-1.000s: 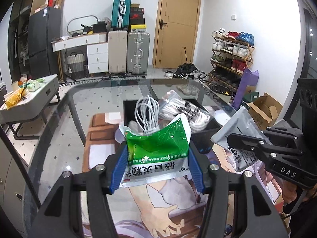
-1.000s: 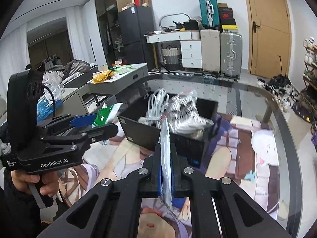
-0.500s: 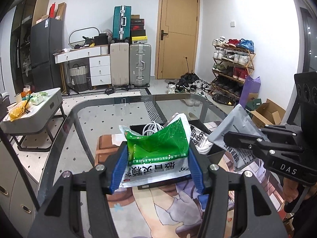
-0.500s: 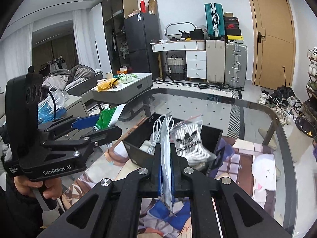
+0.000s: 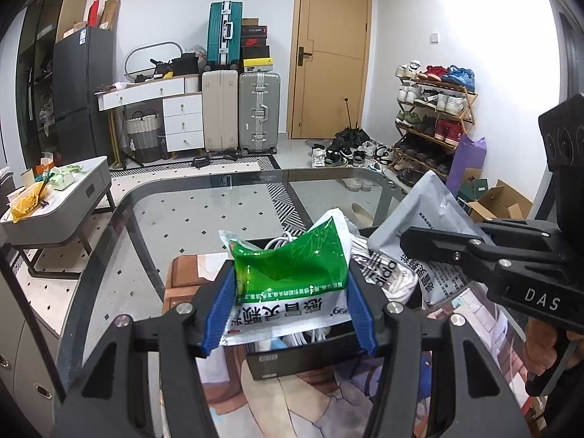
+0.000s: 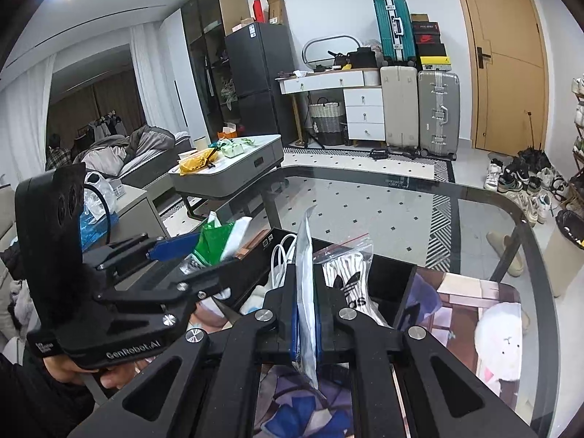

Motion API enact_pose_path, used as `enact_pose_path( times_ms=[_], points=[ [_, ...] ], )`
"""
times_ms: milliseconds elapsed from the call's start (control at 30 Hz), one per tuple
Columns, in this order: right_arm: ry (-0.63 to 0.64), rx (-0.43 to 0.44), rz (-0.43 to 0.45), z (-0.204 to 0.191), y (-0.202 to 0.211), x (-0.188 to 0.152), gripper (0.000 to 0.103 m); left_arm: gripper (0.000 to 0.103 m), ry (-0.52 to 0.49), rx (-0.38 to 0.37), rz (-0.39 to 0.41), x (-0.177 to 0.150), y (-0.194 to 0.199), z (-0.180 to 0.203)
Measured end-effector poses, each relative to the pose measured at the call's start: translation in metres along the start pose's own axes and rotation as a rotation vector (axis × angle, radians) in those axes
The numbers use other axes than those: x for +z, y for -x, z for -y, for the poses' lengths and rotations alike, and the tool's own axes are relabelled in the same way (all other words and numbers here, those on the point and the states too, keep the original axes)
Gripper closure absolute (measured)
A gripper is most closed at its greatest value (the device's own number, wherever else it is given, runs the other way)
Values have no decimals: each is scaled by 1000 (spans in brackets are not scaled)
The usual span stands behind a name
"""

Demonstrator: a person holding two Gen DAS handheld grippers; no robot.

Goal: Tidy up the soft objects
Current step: 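Carry the grey packet and green sachet over the black box and release them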

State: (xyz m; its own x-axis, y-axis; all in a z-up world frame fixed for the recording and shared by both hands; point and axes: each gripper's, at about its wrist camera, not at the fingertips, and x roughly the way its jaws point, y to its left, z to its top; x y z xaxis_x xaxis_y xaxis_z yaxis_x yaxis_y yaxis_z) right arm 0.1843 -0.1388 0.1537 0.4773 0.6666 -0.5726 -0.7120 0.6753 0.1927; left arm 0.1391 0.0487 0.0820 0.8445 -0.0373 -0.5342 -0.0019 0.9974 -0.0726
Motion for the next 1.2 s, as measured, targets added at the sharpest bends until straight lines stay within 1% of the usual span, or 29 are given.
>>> enact_pose_path(
  times_ms=[367, 600, 700, 867, 967, 1067, 1200],
  points=[
    [-69, 49, -30, 13, -41, 12, 97, 46, 28, 8, -33, -3, -31, -7],
    [-78, 51, -73, 16, -66, 8, 97, 46, -3, 11, -44, -6, -44, 0],
    [-86, 46, -89, 19, -72, 5, 97, 46, -36, 26, -48, -7, -47, 6],
    [-122, 31, -108, 28, -82, 0, 97, 46, -51, 7, -55, -10, -50, 12],
    [-138, 31, -113, 32, -86, -2, 97, 46, -55, -19, -83, -12, -54, 17],
    [-133, 25, -117, 31, -87, -3, 97, 46, -78, 0, -87, -15, -57, 22],
    [-140, 26, -120, 33, -88, -4, 97, 46, -75, -4, -91, -17, -59, 20]
  ],
)
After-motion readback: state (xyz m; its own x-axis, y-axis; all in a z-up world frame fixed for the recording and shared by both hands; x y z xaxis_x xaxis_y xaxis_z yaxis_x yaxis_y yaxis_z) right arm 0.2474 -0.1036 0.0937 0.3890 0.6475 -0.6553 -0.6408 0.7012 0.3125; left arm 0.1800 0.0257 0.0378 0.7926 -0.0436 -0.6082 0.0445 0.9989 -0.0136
